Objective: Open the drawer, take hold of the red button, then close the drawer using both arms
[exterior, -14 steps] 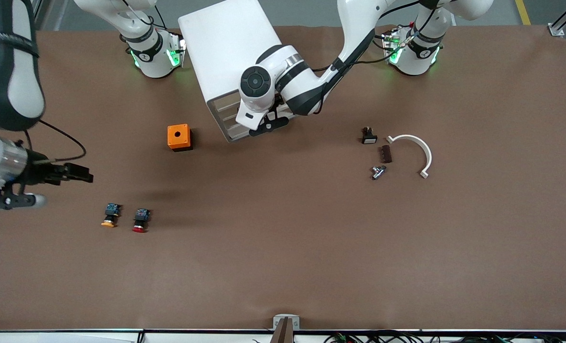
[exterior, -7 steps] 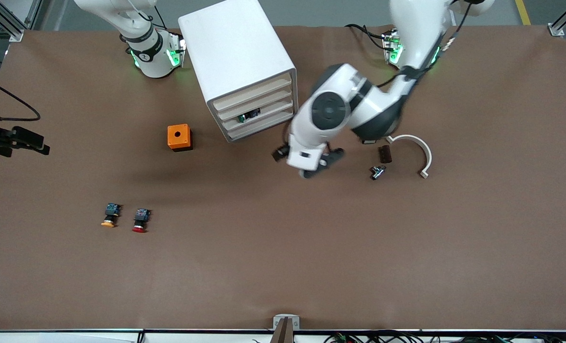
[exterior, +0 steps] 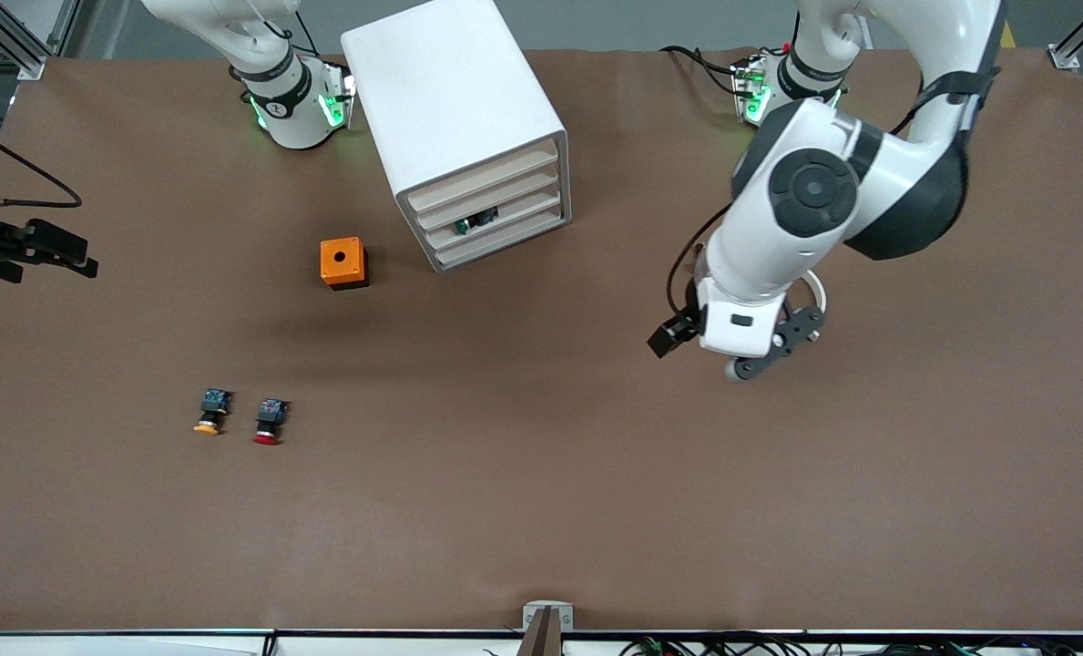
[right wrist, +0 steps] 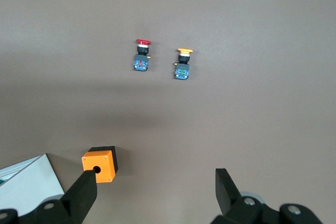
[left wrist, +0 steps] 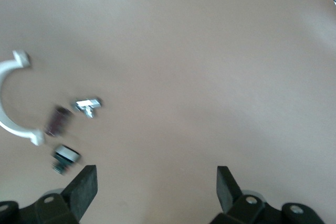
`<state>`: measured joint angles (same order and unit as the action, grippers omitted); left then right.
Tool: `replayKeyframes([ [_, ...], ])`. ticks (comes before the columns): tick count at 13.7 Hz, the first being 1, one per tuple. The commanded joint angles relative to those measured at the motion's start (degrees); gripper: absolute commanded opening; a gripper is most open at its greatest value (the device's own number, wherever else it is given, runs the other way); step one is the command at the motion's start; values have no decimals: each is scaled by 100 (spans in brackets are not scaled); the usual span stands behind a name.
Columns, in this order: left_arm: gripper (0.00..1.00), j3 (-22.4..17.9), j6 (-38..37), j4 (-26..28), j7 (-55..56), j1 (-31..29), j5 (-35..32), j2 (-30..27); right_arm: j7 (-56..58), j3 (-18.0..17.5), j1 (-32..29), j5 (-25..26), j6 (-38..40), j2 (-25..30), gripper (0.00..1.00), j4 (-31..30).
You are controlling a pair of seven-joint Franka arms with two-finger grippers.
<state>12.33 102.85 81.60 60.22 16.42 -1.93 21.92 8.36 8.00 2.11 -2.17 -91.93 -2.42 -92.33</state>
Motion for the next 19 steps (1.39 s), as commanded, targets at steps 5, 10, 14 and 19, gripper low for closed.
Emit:
replayKeyframes([
  [5,100,58,-915,137,-2458,-1113,-317,-890,-537,-510,-413,94,-88,286,100,-145],
  [10,100,50,-1170,137,-3874,-1615,-308,-1242,-537,-563,-448,94,-124,295,100,-145],
  [14,100,58,-1627,137,-4668,-1887,-299,-1479,-537,-563,-439,94,-132,295,100,-154],
  [19,100,59,-1856,145,-4852,-2090,-247,-1725,-537,-572,-430,94,-176,312,100,-163],
])
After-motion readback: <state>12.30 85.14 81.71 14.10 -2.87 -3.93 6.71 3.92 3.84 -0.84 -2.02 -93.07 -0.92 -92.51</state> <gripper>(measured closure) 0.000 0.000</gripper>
